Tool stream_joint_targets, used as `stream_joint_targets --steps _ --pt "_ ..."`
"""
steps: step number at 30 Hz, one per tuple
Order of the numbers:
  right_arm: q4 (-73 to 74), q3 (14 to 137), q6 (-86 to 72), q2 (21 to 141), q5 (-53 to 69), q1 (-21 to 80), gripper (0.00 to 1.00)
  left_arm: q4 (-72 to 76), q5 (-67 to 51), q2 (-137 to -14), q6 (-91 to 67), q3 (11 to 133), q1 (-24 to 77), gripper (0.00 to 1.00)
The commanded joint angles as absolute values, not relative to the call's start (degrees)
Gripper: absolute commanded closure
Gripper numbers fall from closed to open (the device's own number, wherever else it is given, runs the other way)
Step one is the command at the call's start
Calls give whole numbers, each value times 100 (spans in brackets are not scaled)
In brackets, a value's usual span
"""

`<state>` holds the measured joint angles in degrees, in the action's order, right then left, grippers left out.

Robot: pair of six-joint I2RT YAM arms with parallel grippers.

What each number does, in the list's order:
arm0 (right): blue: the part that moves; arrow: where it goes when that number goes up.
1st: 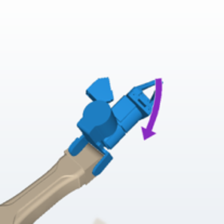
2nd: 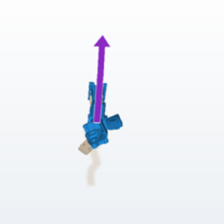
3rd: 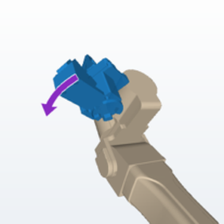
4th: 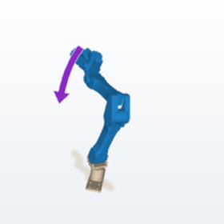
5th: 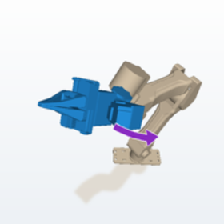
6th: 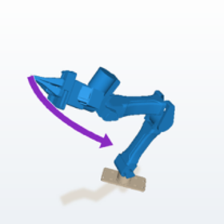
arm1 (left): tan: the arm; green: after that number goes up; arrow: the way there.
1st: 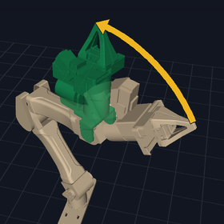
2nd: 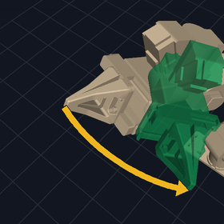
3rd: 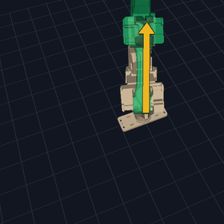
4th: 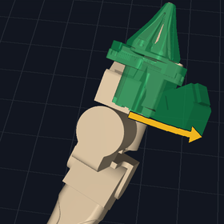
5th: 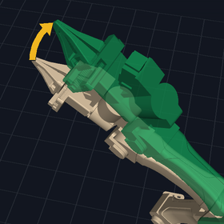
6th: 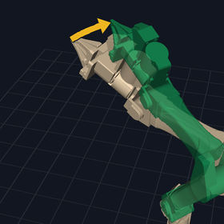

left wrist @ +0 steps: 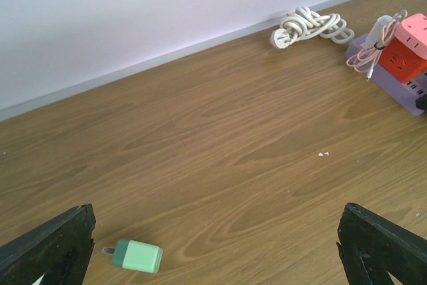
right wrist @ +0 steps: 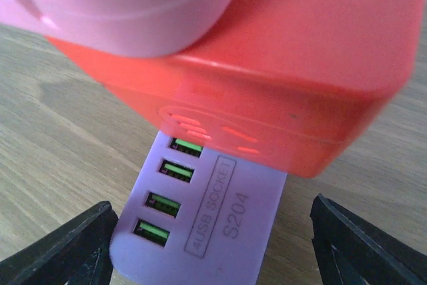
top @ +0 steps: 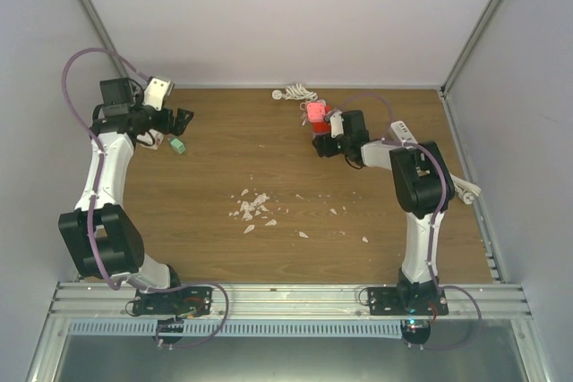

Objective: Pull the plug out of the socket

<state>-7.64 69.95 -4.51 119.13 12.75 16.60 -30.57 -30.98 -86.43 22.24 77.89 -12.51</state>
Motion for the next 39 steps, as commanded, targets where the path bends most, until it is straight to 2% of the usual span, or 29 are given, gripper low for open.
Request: stream_joint_targets --steps 1,10,23,39 --pt "-1167 6927 -580 12140 842 1749 23 -3037 -3119 -8653 2344 7923 -1221 1" --pt "-1304 6730 -421 12042 941 1764 31 -3057 -3033 -8591 2463 7866 -1219 1" --pt "-1313 6215 543 11570 1655 1803 59 -3167 -2998 -8657 2918 7971 -1217 1" --pt "-1492 5159 1480 10872 2352 2676 62 -3421 -3278 -8530 3338 7940 -1219 1"
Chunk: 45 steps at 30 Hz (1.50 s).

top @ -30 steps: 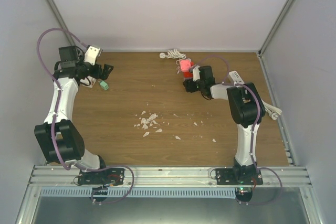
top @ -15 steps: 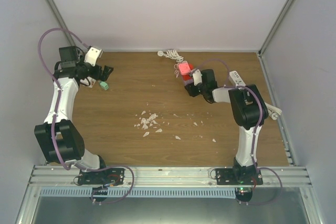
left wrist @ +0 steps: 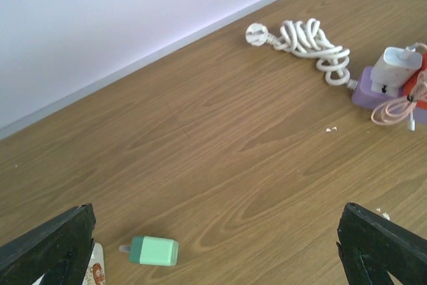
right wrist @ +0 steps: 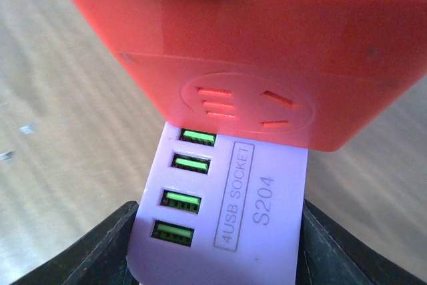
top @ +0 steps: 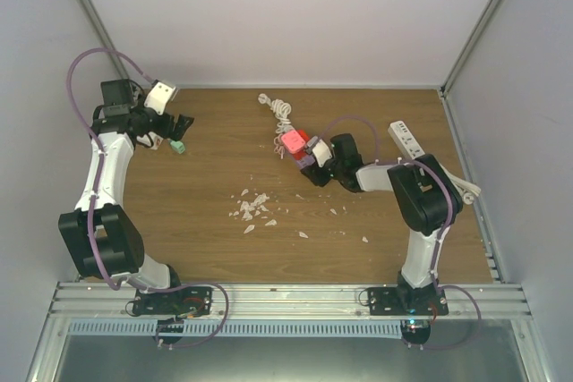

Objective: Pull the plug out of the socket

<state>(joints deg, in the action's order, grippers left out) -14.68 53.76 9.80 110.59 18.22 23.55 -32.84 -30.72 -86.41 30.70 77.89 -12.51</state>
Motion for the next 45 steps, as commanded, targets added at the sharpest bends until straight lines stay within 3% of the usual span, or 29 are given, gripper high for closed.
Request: stream_joint_targets --steps 1,13,31,35,39,45 --pt "-1468 5114 1560 10839 2404 2733 62 -3513 -3268 -8574 3395 8041 -1221 1" --pt "-1370 4418 2165 10422 2874 3308 62 -4055 -3752 -8552 4147 8055 -1208 1" --pt "-1538 3351 1028 9491 2313 4027 55 -4518 -3823 -7940 5873 6995 -541 1" --pt "-1534 3321 945 9494 2308 4061 45 -4561 -3743 -7802 6100 6721 -77 1" --pt "-1553 3295 932 9419 2189 4061 18 -4538 -3787 -7514 6567 6381 415 1" --pt "-1636 3204 931 9033 1830 4059 7 -3943 -4070 -7010 7304 5737 868 1"
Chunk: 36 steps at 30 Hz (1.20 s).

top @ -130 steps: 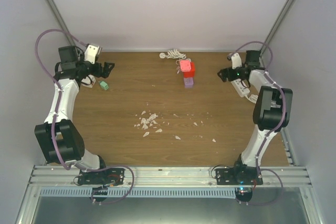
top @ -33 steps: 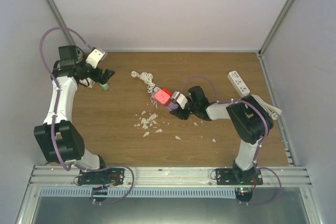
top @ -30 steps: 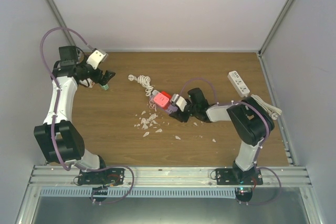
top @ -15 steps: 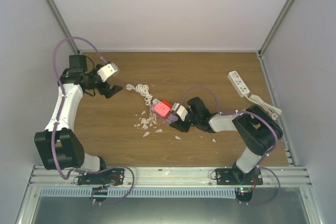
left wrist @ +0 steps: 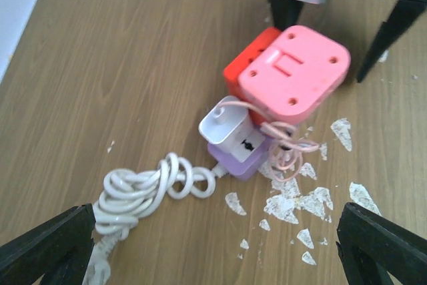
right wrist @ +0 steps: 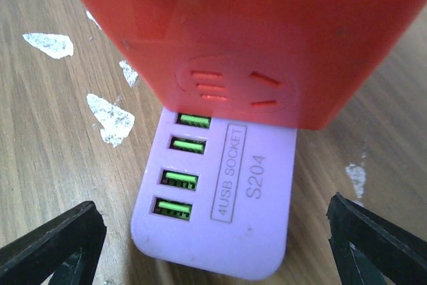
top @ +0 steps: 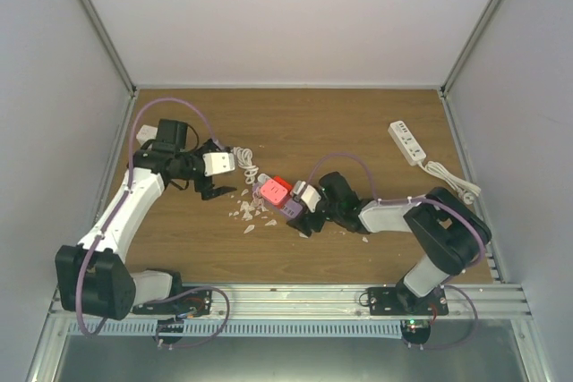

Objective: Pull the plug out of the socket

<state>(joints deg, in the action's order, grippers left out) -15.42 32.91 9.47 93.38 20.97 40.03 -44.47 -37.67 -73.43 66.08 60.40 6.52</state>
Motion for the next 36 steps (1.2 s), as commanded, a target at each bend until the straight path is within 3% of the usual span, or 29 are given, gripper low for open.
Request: stream_joint_targets --steps 1,11,24,36 --pt "-1692 3180 922 8968 1778 4053 7 -3827 -4089 -6971 7373 5608 937 1" --pt "-2683 2992 945 8461 1868 4061 2 -3512 -4038 -7293 6799 5625 1273 1" --pt "-3232 3498 809 9299 1900 4195 5 -3195 -3861 -7058 6544 5311 1301 1" --pt "-3372 3680 819 9702 1564 4363 21 -3071 -3827 -6814 6381 4878 1474 2"
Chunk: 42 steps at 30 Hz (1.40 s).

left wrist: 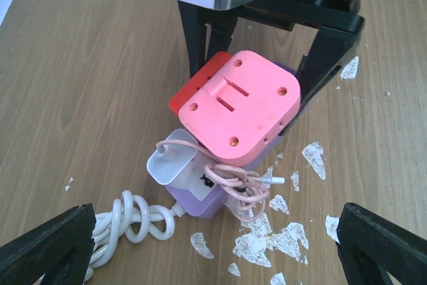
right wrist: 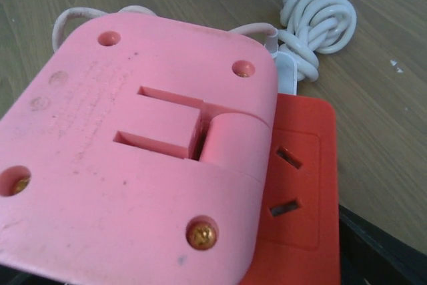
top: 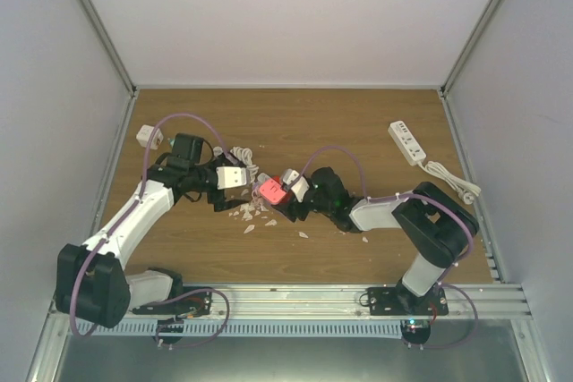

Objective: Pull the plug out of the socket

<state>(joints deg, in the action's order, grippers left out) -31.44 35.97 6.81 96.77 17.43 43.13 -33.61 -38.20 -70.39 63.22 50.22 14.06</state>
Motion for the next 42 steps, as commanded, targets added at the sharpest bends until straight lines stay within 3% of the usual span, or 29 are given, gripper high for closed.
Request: stream_joint_targets --steps 1,7,19,42 --pt "-3367 3639 875 9677 1561 4368 24 -3068 -3830 -6805 6407 4856 1491 2" --pt "-3356 3316 1350 9456 1834 4365 41 -2950 -3856 -6689 6623 4679 1698 3" --pt "-3183 2817 2572 9255 2795 4294 48 -2161 -3498 -6795 6585 4352 2578 7" --pt "-2621 3045 2492 9322 3828 3832 57 665 -2184 -6893 6559 3109 3739 20"
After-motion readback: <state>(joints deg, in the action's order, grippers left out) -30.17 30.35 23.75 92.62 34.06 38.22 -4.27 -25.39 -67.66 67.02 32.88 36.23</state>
